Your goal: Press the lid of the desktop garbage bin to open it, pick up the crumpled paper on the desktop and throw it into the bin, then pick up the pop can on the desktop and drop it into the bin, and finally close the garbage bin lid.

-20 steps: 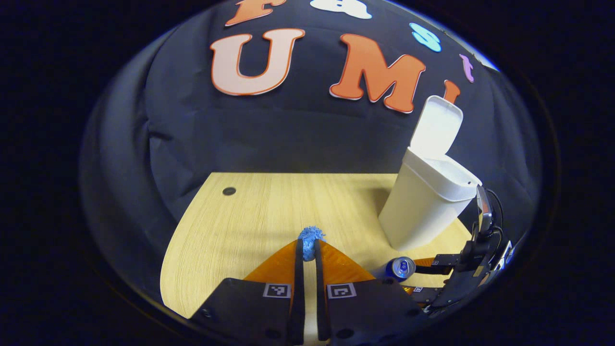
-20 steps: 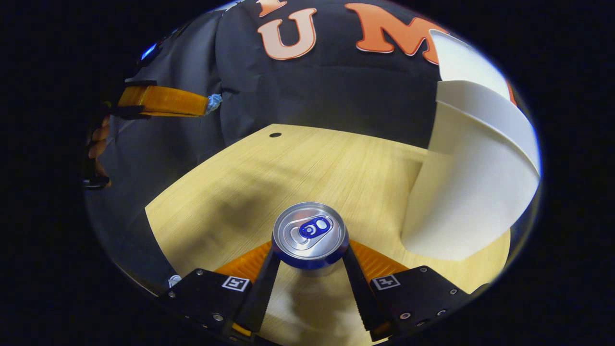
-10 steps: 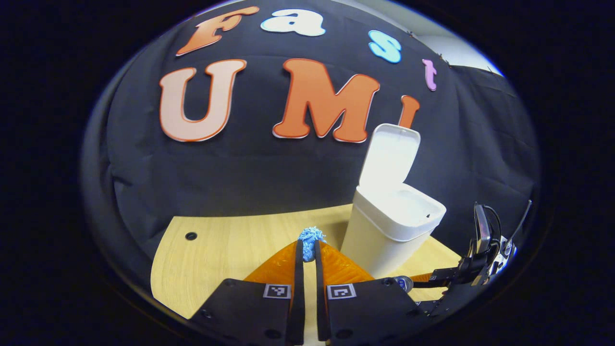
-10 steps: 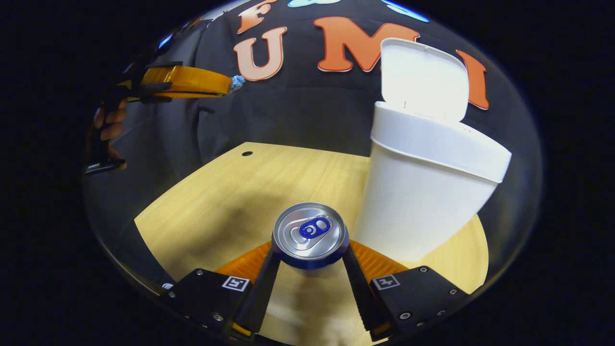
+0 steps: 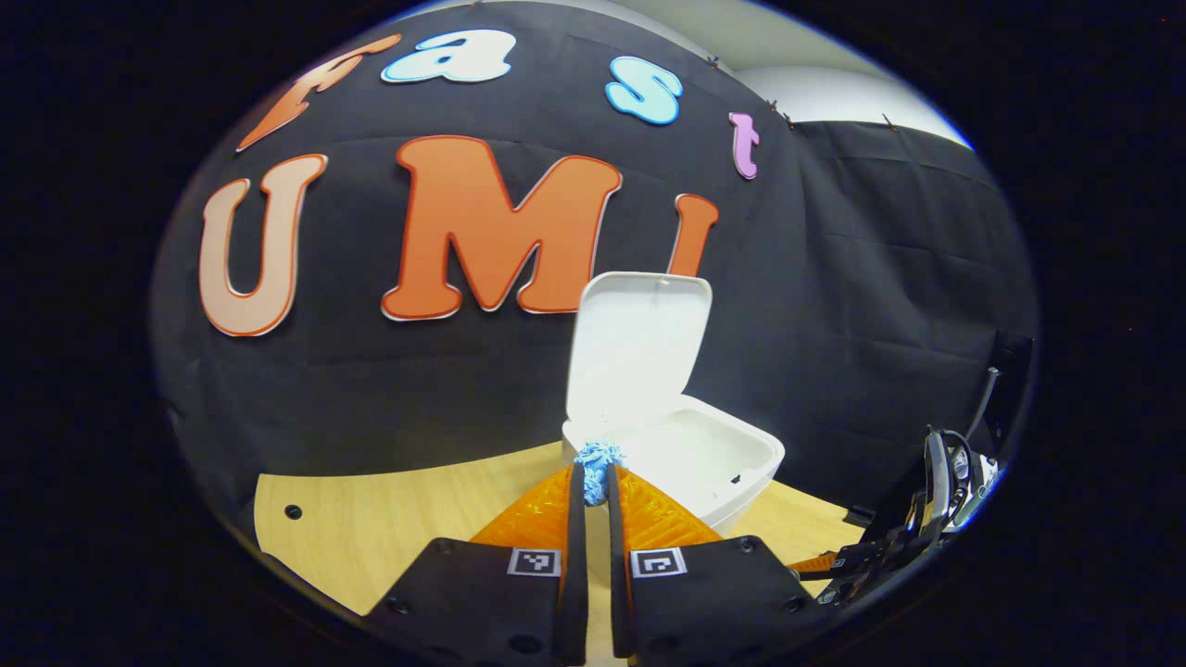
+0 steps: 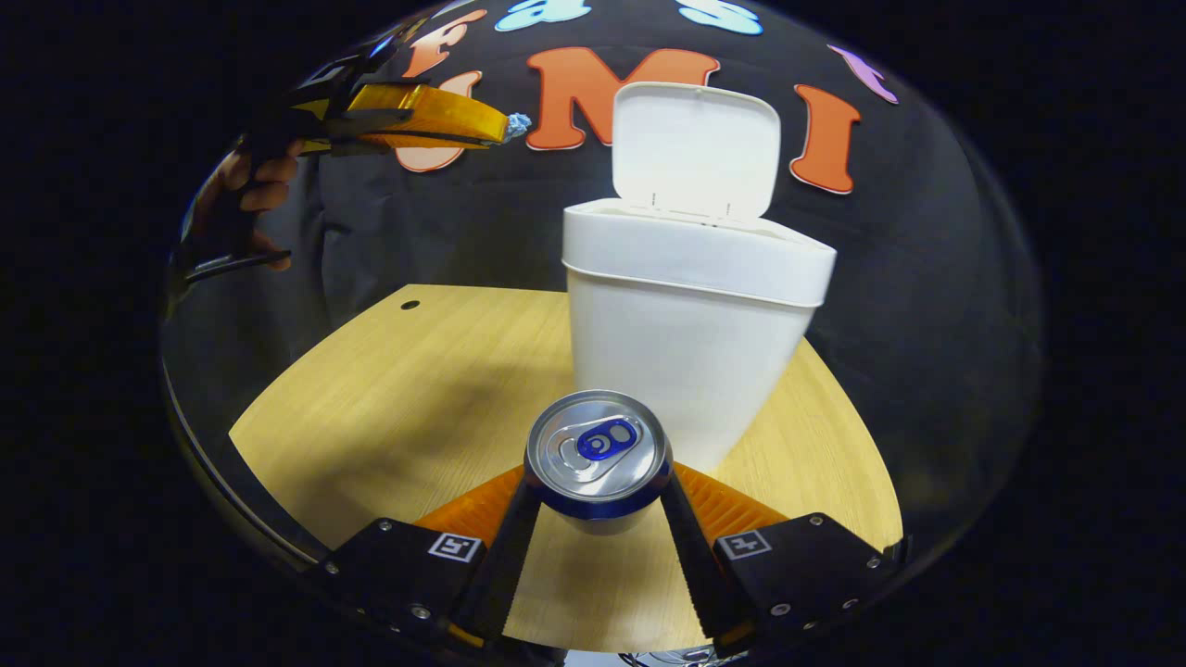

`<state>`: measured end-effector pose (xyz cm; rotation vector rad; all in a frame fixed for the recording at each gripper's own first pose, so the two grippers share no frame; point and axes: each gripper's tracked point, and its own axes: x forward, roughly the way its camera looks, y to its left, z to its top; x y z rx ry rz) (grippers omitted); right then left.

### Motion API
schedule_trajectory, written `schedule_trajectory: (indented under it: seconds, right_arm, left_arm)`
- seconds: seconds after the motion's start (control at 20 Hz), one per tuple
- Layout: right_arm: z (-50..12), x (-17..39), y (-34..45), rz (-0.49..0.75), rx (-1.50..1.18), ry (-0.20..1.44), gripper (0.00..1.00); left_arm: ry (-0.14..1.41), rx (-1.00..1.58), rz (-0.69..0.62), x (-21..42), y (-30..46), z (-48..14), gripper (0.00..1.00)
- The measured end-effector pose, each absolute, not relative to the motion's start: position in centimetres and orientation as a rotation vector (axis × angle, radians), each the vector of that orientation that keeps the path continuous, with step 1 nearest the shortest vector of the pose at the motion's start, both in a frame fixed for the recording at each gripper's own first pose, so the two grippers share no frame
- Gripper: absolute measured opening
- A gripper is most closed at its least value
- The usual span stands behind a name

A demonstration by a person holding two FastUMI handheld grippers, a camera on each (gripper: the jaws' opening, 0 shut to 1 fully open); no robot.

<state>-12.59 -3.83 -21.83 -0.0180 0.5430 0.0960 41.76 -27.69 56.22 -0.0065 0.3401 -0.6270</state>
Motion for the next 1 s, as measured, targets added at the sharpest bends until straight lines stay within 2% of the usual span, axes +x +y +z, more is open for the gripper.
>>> schedule_trajectory:
  seconds: [0.3,0.65,1.0]
  right_arm:
    - [-21.4,-14.1,-8.4,-0.036,0.040,0.532,0.77]
    - [-21.2,-14.9,-11.7,-0.135,0.073,0.522,0.77]
    - [-19.8,-14.5,-13.4,-0.179,0.085,0.480,0.77]
  left_arm:
    - [0.370,0.026,-0.713,42.1,-33.5,54.3,0.13]
    - [0.465,0.056,-0.709,42.3,-35.3,50.9,0.14]
    - [0.469,0.078,-0.695,42.7,-35.7,50.2,0.27]
